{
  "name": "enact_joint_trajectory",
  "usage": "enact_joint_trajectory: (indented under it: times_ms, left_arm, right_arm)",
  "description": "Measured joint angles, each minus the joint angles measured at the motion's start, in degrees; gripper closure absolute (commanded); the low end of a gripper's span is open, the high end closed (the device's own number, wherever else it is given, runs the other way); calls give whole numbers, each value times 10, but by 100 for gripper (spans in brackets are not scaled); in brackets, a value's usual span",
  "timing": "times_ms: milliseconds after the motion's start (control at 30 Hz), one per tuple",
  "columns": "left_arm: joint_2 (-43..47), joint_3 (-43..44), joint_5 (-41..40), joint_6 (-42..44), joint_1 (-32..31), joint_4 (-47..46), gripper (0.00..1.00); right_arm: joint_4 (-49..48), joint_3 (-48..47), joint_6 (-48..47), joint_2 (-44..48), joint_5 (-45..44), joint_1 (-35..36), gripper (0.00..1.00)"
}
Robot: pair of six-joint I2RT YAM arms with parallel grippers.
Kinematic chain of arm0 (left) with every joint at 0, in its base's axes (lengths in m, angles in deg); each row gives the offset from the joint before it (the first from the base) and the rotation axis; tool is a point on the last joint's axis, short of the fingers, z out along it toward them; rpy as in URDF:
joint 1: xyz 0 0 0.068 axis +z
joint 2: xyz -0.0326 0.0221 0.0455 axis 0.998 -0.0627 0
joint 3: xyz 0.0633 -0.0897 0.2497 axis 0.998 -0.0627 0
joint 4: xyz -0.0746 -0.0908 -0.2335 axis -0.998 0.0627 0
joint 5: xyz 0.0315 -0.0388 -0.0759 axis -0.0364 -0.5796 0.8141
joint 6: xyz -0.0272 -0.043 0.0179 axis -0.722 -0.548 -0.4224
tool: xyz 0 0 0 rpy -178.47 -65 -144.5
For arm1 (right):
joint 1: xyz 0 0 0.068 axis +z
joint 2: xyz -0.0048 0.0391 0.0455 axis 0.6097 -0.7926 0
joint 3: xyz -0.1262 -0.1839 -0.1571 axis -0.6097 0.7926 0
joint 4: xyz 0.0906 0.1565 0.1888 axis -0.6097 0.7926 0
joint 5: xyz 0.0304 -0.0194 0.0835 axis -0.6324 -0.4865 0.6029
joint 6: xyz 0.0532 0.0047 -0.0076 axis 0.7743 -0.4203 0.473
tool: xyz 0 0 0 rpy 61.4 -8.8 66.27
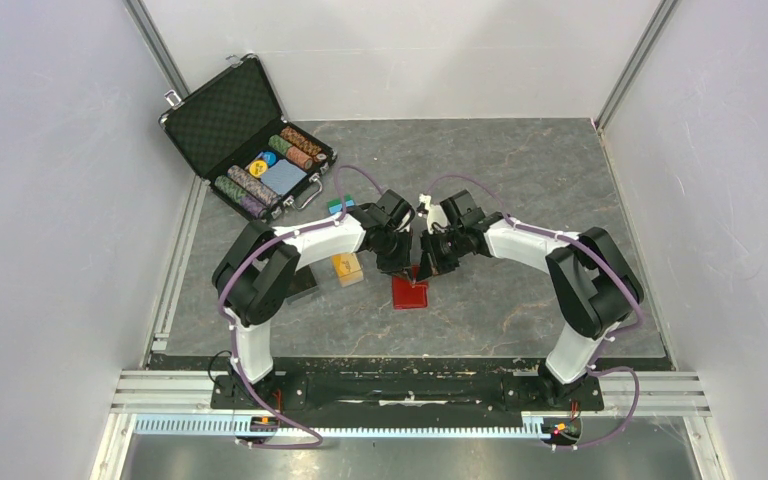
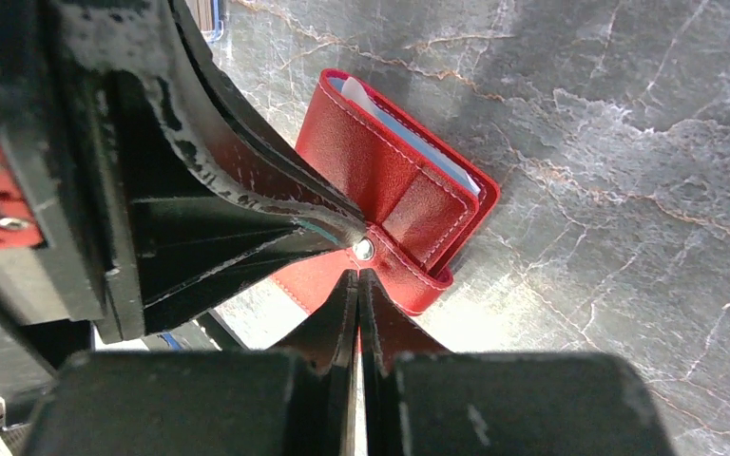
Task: Put the credit cards into the card holder
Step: Close the card holder at the center of the board.
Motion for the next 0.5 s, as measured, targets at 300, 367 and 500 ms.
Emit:
enact_joint_trajectory:
  times_ms: [300,367,500]
  left_arm:
    - [0,0,-1,0,-2,0,98]
    - [0,0,-1,0,-2,0,98]
    - [-2,0,-1,3,-2,0,98]
  right_arm:
    - [-26,20,13,-5,8,3,100]
    - [-31,24,16,-11,11,5,100]
    - [-36,28,17,-12,13,7,100]
